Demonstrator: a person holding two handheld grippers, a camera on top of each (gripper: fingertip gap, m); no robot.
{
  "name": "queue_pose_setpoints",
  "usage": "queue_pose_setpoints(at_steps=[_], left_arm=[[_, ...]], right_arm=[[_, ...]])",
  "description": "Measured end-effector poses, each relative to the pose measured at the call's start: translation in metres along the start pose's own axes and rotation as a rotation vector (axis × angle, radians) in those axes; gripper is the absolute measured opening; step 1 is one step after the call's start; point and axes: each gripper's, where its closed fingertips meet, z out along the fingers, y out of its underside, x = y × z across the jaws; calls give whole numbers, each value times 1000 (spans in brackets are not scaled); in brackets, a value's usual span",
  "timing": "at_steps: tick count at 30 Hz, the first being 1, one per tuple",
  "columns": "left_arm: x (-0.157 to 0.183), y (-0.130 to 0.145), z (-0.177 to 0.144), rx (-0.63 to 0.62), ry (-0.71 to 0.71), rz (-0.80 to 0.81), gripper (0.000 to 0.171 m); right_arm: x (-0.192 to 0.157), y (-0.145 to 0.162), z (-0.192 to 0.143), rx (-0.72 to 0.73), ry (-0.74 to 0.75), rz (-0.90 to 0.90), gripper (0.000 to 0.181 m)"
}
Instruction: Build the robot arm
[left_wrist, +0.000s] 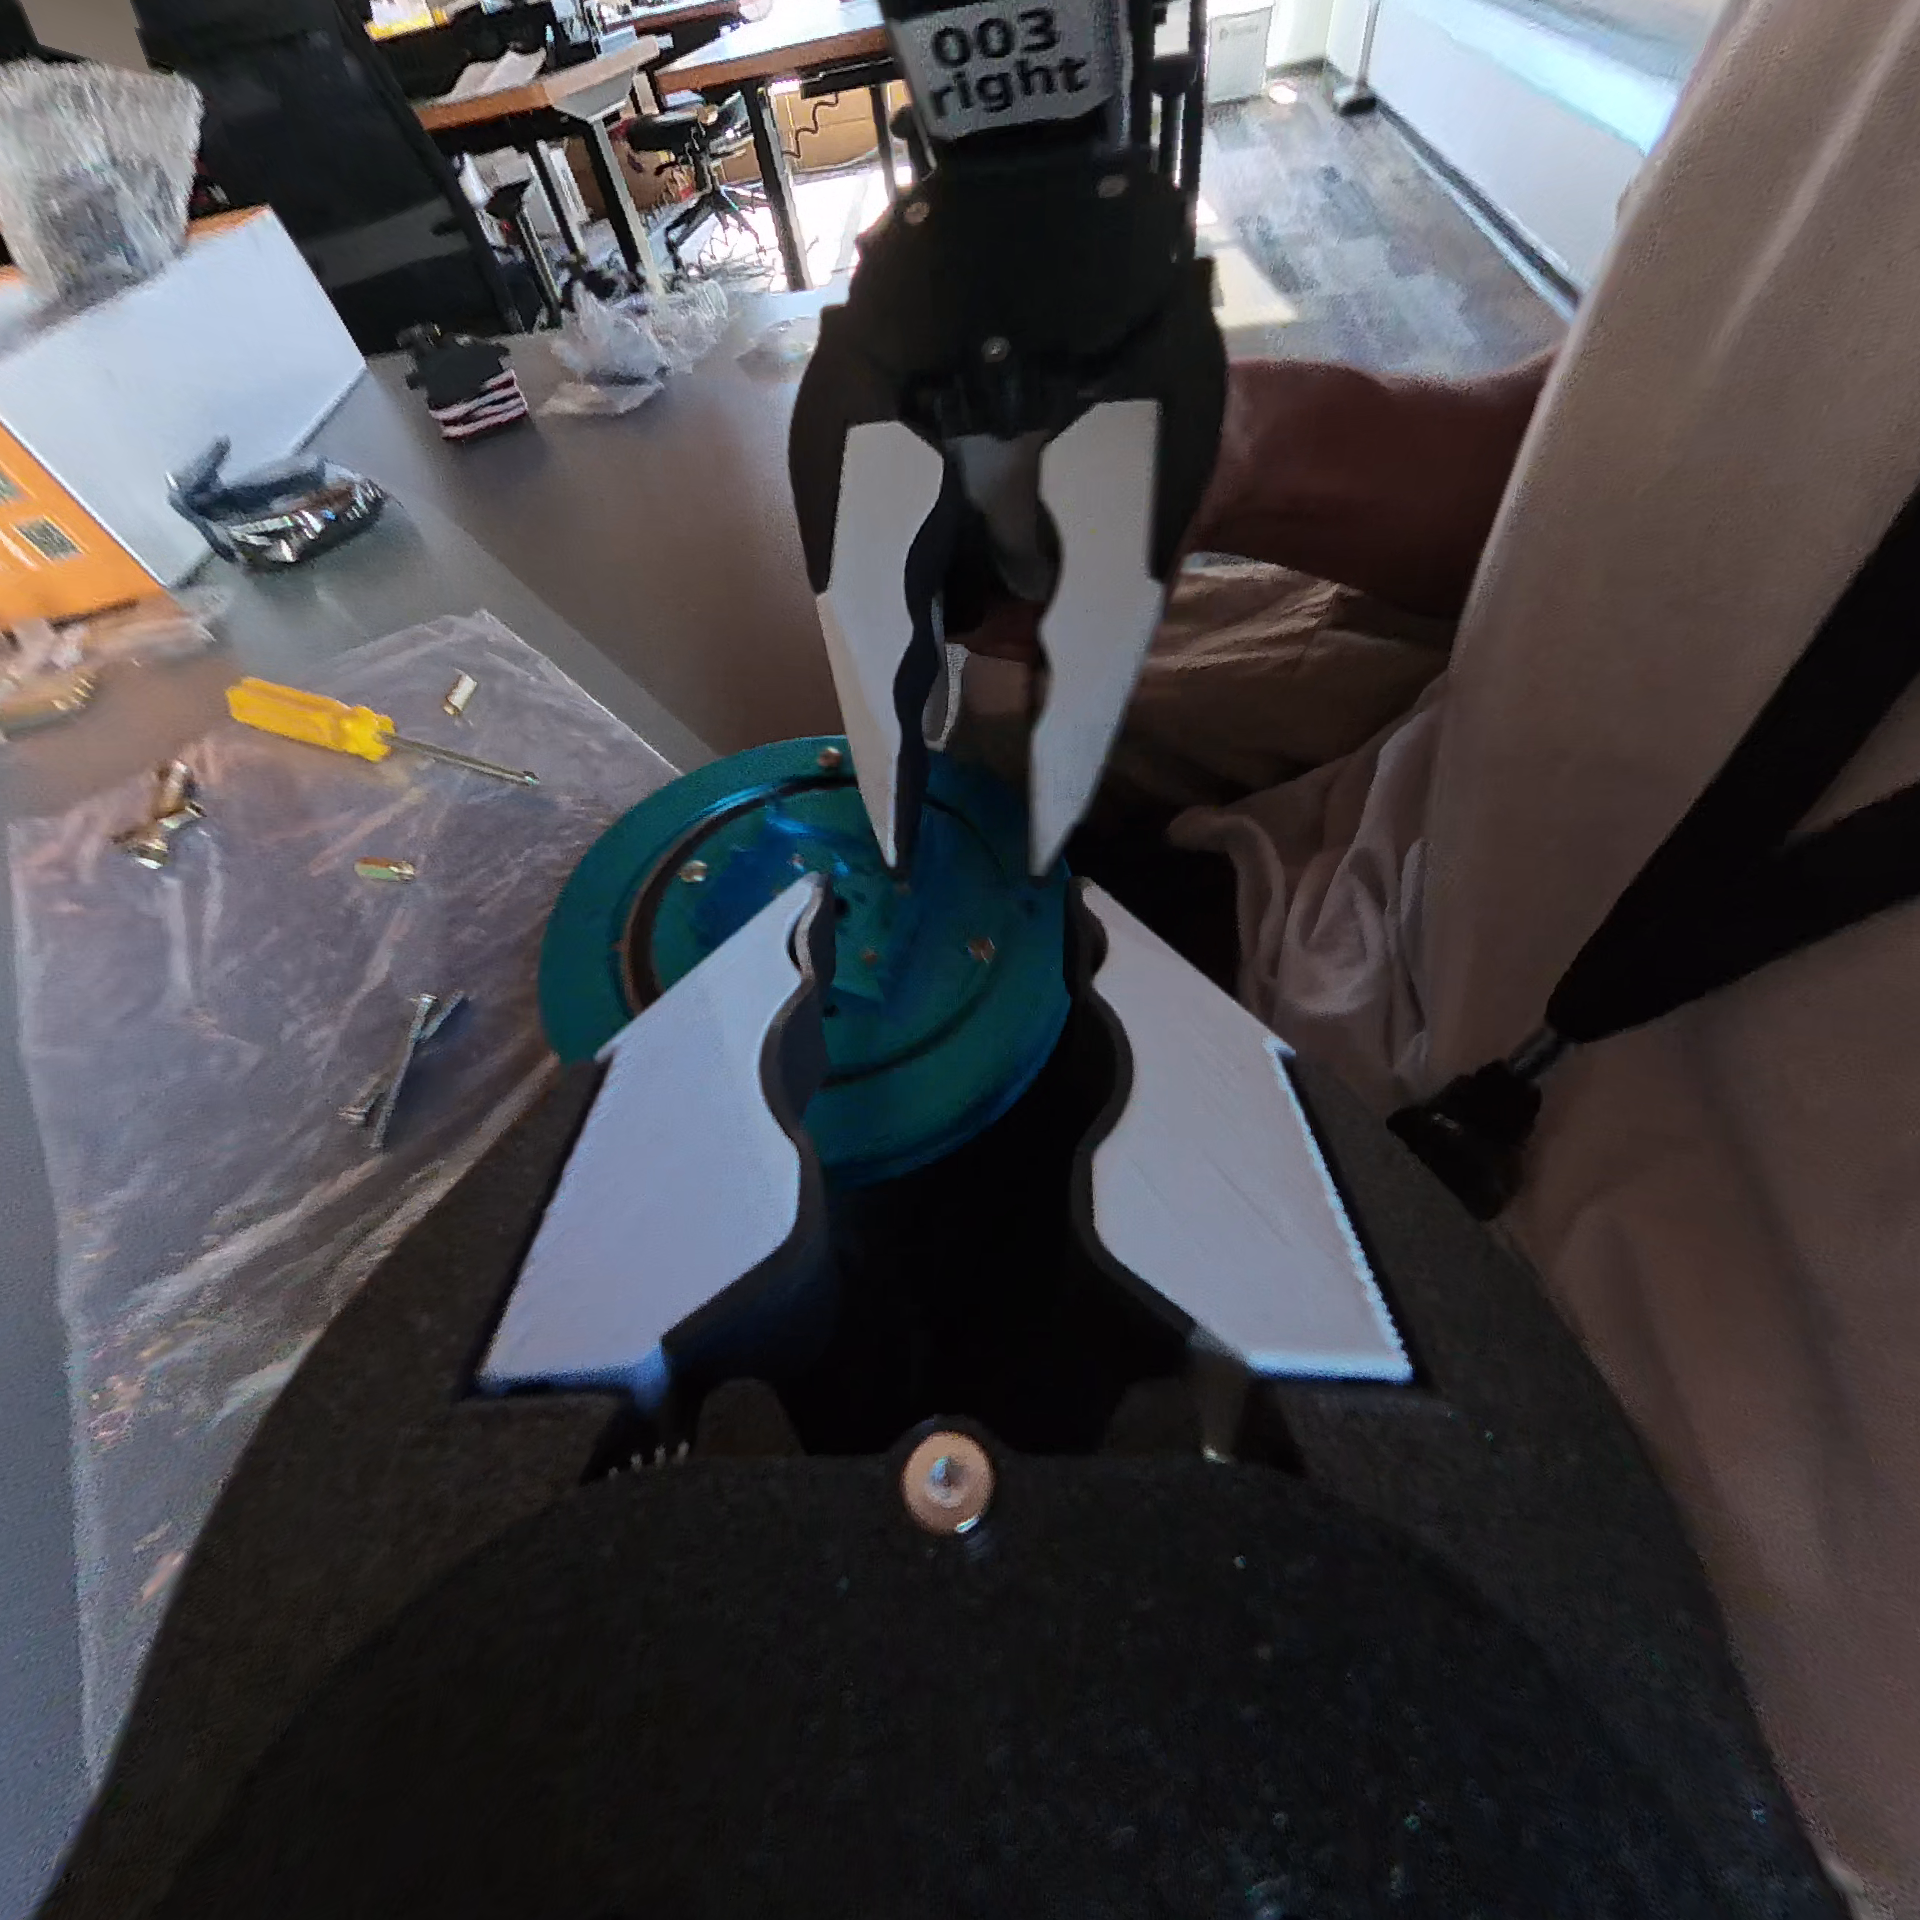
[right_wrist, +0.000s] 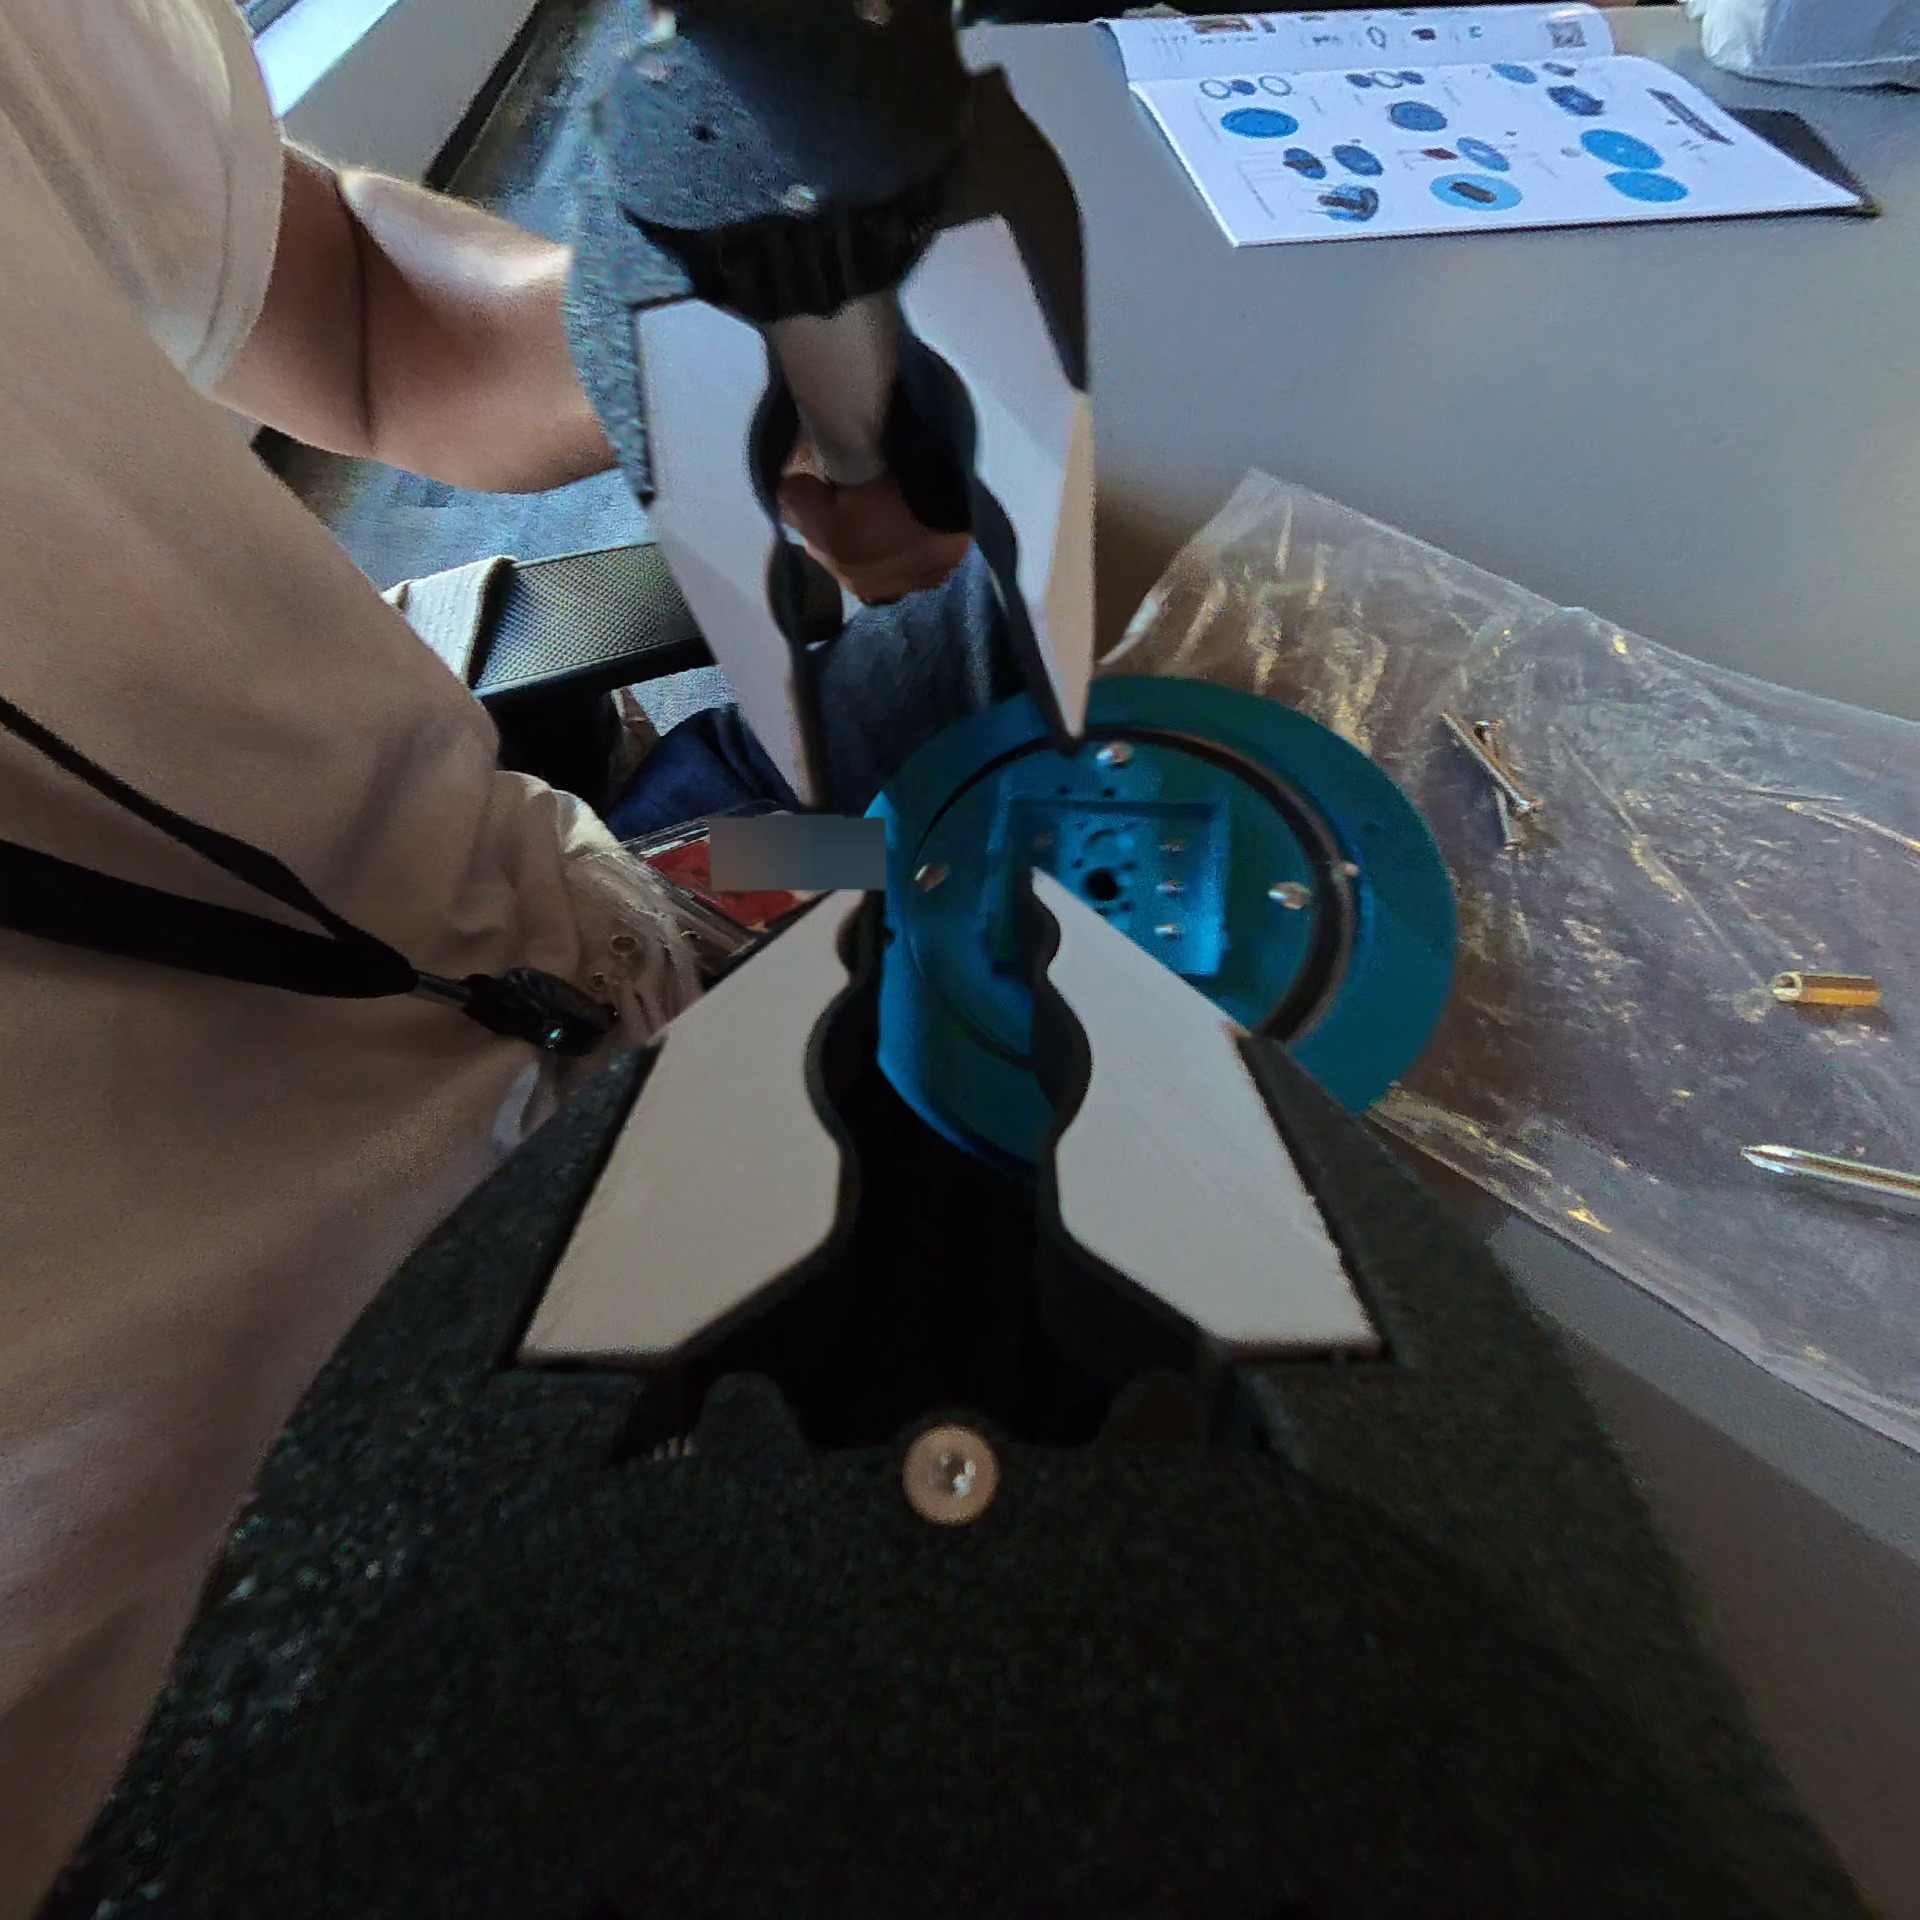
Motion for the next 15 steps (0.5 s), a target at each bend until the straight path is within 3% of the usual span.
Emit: queue_pose_setpoints(at_steps=[2,5,7,11,13,15], left_arm=[[4,3,-5,-34,-13,107,43],[-1,15,-7,-126,-102,293,43],[-16,33,-6,-197,-200,379,44],[-6,47,-14,-148,-143,190,35],[1,56,-21,-109,-90,11,36],[18,68,-25,-100,-22,-130,36]], right_arm=[[3,-2,-3,18,4,9,2],[13,-8,-8,53,29,36,0],[33,7,-4,-40,135,-10,0],[34,12,-10,-44,99,58,0],[15,14,-10,-62,8,68,0],[-11,35,-3,-167,-120,84,21]])
